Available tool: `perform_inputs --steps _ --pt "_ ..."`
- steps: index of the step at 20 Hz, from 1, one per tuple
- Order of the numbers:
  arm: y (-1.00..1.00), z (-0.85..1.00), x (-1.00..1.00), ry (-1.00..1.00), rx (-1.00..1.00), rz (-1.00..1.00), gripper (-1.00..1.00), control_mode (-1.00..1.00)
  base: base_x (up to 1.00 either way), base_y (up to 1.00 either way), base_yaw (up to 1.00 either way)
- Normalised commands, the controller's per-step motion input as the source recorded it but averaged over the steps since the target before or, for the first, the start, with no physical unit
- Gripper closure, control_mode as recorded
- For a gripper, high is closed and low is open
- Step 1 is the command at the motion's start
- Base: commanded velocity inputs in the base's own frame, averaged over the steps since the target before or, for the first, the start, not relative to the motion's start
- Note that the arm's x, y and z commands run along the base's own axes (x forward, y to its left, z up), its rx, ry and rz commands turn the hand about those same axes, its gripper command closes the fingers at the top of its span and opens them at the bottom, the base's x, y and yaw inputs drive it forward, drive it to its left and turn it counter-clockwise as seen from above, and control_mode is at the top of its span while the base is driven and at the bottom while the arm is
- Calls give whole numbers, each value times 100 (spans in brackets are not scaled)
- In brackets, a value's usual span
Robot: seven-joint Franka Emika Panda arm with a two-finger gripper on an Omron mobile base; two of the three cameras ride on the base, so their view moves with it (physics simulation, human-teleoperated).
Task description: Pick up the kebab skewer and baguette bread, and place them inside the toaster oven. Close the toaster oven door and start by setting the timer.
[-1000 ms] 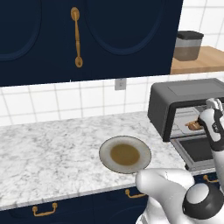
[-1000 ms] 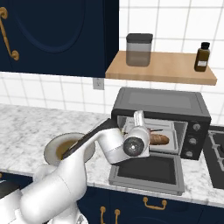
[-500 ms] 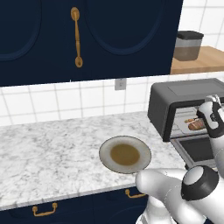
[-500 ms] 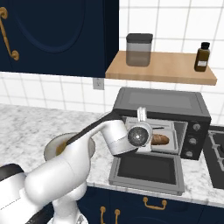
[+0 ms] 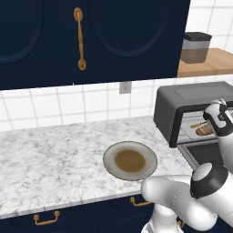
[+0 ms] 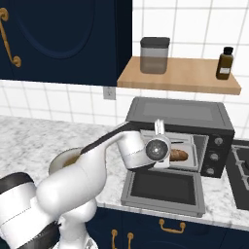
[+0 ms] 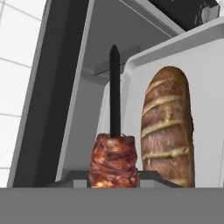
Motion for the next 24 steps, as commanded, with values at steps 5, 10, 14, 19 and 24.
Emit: perform_inputs --steps 5,10,14,19,24 --pt "0 -14 20 2 0 0 100 -100 0 0 0" --pt "0 -23 12 4 0 0 100 -100 0 0 0" --pt "-6 -17 19 2 0 0 100 -100 0 0 0" --pt "-30 -10 14 0 2 4 100 -100 0 0 0" --pt "-36 -4 19 0 5 4 100 -100 0 0 0"
